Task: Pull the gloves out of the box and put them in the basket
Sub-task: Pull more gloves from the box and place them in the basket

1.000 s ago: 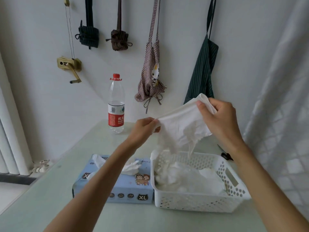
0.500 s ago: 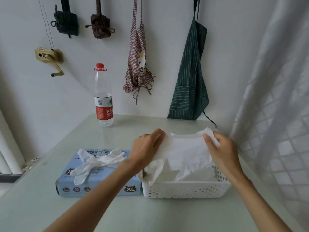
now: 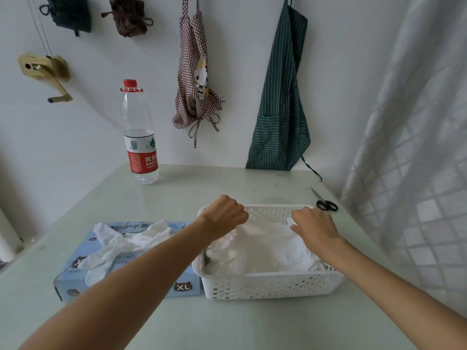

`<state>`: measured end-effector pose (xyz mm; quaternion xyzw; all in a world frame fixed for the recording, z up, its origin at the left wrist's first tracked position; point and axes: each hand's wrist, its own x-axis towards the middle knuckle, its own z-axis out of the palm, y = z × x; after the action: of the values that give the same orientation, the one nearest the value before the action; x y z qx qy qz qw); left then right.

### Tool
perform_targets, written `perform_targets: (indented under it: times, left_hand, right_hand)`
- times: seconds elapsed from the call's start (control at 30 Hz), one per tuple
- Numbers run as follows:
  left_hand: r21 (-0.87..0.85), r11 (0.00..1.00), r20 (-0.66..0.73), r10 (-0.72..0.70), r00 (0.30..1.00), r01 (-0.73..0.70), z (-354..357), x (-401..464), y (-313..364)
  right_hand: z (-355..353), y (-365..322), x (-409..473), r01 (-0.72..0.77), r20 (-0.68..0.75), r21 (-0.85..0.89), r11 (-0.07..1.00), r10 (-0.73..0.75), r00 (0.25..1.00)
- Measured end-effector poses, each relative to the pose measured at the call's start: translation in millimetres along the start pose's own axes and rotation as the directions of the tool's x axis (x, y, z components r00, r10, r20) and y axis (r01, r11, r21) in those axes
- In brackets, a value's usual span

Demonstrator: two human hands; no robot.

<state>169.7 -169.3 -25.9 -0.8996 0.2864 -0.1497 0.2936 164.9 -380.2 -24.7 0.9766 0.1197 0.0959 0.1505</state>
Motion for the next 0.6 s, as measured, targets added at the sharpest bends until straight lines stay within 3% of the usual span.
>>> perform_targets:
  times: [0.13, 0.2, 0.27, 0.33, 0.37, 0.47, 0.6]
  left_hand:
    - [-0.126, 0.988, -0.048, -0.092, 0.995, 0.085, 2.7, 1.6, -1.4]
    - [-0.345, 0.904, -0.049, -0.284, 0.957, 0.251, -11.5, -3.3, -4.0]
    - [-0.547, 0.76, 0.056, -0.385, 0.921, 0.351, -26.2, -10.4, -4.0]
    - [-0.599, 0.728, 0.148, -0.309, 0.94, 0.334, -40.2, -18.2, 2.8]
    - [-0.581, 0.748, 0.206, -0.245, 0.947, 0.32, -45.2, -21.7, 9.0]
    - [-0.473, 0.842, 0.404, -0.054, 0.913, 0.259, -47.3, -24.8, 24.6]
    - [-0.49, 0.829, 0.548, 0.051, 0.835, 0.271, -37.3, -24.4, 24.7]
  right_hand:
    - [6.3, -1.3, 3.7, 0.034, -0.013, -0.088, 0.996, -0.035, 0.999]
    - [4.4, 5.0, 1.4, 0.056, -0.089, 0.02, 0.998, -0.054, 0.995]
    - [1.3, 15.2, -4.1, 0.132, -0.102, 0.276, 0.952, -0.108, 0.989]
    - [-2.1, 22.4, -13.1, 0.19, 0.016, 0.498, 0.846, -0.229, 0.973]
    - [-2.6, 23.1, -17.8, 0.219, 0.082, 0.522, 0.824, -0.305, 0.949]
    - [0.7, 21.4, -24.6, 0.311, 0.181, 0.402, 0.861, -0.408, 0.895]
    - [2.1, 23.7, -24.3, 0.348, 0.169, 0.275, 0.896, -0.402, 0.9]
